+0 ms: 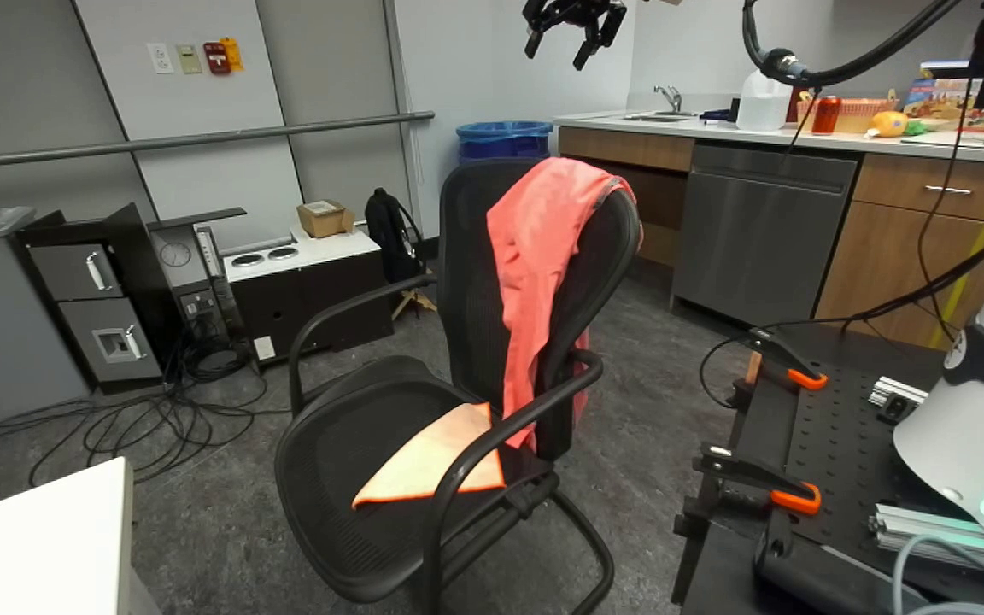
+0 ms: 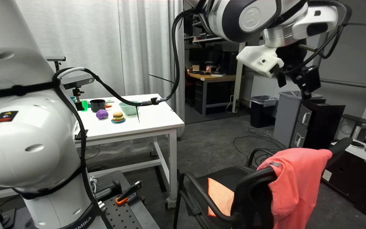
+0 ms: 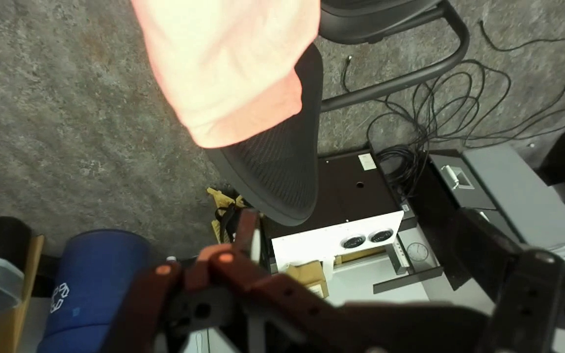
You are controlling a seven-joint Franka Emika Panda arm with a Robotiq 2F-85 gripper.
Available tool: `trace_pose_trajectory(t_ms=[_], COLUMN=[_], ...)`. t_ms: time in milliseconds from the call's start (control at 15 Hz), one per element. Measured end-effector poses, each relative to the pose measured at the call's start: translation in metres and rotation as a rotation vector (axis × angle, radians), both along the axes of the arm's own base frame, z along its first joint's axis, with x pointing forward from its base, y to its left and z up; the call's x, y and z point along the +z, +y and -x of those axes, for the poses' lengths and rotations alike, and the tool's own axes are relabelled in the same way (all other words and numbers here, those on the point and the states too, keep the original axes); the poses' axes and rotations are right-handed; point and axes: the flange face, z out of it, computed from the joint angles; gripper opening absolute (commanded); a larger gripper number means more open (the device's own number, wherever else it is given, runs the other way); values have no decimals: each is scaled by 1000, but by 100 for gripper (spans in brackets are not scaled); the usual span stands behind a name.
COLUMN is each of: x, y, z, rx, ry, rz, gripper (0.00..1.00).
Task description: Hang the shirt on the back of the chair
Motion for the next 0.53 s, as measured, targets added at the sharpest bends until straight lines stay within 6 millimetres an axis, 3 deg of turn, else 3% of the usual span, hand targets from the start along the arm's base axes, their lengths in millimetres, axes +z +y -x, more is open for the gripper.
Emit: trace_pose_trajectory(t_ms=[267, 533], x=[19, 21], y=[-27, -31], z=[36, 55], rx=[15, 18], ry=[38, 47], rz=[6, -4], gripper=[100, 100])
